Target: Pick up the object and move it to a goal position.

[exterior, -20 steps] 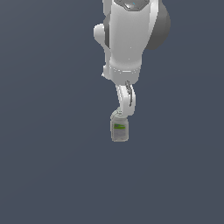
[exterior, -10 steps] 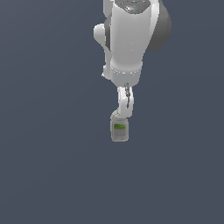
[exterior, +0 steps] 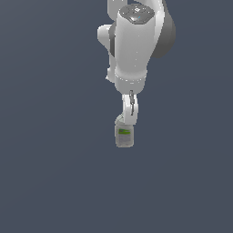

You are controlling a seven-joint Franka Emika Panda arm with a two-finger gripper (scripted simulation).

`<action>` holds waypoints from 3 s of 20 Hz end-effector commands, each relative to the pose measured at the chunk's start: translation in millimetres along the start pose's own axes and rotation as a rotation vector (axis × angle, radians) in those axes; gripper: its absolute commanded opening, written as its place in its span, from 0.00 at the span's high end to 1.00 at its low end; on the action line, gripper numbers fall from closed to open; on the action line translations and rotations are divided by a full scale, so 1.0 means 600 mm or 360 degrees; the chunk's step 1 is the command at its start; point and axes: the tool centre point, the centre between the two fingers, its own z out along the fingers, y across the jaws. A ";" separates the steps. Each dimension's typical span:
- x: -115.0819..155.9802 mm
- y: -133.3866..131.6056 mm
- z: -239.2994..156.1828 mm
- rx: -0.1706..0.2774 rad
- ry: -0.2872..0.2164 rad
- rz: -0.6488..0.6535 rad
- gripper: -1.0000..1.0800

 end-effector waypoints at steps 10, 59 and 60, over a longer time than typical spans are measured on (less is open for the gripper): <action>0.000 0.000 0.060 -0.0002 0.0000 0.0005 0.04; -0.041 -0.170 -0.070 -0.0001 0.0000 0.0005 1.00; -0.042 -0.172 -0.071 -0.0001 0.0000 0.0005 1.00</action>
